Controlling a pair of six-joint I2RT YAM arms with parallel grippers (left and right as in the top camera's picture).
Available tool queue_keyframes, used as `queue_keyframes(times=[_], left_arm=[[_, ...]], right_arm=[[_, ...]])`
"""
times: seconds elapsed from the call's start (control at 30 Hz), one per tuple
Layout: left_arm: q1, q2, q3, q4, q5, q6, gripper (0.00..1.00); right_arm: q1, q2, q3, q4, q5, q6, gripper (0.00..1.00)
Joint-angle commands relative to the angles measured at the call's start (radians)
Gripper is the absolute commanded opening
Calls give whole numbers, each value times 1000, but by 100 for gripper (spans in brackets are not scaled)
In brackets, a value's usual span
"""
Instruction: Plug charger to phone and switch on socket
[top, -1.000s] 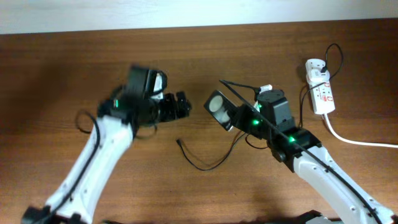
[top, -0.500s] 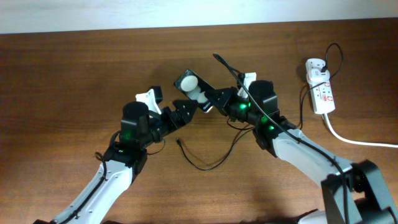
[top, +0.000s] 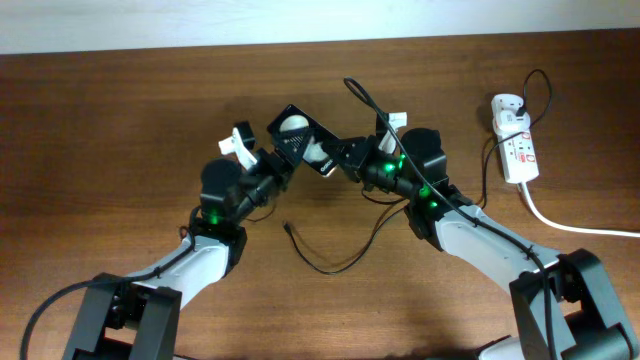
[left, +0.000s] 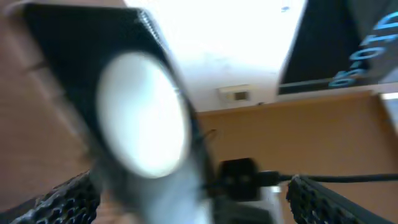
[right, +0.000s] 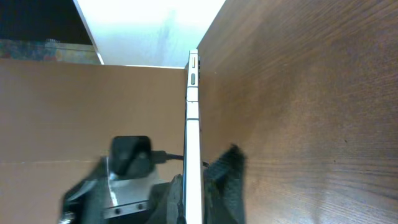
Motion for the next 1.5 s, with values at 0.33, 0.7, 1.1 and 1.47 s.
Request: queue_keyframes(times=[0.33, 0.7, 1.1, 1.47], left_arm=[[3, 6, 5, 127, 27, -155, 91], [10, 6, 5, 126, 42, -155, 72], [19, 6, 5, 126, 45, -154, 39], [34, 6, 5, 122, 55, -155, 12]], right_arm=[[59, -8, 13, 51, 22, -4, 4], [18, -8, 13, 51, 72, -15, 4], [11, -8, 13, 47, 63, -41, 4], [11, -8, 13, 47, -22, -41, 4]])
